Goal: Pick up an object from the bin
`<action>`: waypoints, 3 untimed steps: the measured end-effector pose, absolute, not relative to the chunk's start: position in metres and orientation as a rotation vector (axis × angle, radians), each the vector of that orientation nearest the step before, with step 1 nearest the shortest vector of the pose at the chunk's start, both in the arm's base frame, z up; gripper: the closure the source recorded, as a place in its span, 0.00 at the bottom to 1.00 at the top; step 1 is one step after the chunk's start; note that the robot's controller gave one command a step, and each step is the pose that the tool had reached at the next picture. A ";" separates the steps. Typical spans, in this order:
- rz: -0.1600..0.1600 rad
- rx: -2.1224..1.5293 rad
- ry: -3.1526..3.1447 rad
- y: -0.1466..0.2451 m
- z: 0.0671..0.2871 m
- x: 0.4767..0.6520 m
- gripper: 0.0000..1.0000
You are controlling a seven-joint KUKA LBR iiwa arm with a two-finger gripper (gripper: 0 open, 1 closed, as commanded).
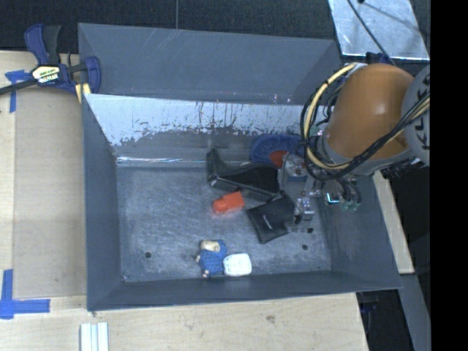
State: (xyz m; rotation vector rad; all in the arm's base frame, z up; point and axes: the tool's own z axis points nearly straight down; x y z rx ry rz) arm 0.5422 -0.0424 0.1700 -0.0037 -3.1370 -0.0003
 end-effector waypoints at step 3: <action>0.002 -0.047 -3.150 -0.064 0.132 0.531 1.00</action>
Offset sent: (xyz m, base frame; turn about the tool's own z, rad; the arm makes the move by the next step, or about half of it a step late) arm -0.0074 -0.0151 -0.0949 0.0133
